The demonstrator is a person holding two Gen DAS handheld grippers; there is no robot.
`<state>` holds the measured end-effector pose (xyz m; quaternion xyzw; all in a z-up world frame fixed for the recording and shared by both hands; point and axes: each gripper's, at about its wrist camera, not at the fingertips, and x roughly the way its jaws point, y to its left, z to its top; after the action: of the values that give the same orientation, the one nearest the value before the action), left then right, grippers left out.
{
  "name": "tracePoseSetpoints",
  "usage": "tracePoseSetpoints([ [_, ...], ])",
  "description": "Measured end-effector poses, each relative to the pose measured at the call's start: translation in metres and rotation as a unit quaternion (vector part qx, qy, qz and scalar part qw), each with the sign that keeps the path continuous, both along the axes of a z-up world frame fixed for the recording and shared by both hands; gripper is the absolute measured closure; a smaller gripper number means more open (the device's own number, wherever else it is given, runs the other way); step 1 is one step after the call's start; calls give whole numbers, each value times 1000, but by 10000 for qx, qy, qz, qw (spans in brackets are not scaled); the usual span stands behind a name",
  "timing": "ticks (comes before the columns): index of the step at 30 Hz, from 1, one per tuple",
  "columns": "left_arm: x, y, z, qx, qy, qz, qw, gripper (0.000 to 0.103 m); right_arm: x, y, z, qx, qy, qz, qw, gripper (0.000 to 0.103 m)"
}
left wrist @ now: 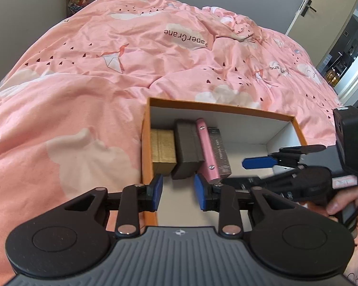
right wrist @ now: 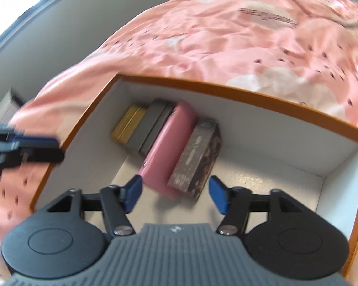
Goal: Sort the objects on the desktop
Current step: 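Lower both items beside the grey box and open both tools, then withdraw both tools from the orange box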
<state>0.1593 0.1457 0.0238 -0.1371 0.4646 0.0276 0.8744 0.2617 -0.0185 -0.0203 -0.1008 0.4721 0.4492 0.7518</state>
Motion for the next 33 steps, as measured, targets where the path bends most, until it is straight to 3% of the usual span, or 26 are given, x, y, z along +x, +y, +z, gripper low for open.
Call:
tracePoseSetpoints([
  [6, -1, 6, -10, 2, 171, 108, 9998, 64, -9, 20, -14, -614, -326, 643, 9955, 36],
  [15, -1, 9, -14, -52, 223, 133, 9996, 63, -8, 43, -32, -1030, -900, 1442, 9800, 36],
  [23, 0, 11, -17, -134, 263, 147, 9995, 63, -9, 44, -34, -852, -1103, 1582, 9775, 37],
  [33, 0, 10, -18, -214, 292, 166, 9992, 63, 0, 42, -36, -517, -831, 1460, 9844, 37],
])
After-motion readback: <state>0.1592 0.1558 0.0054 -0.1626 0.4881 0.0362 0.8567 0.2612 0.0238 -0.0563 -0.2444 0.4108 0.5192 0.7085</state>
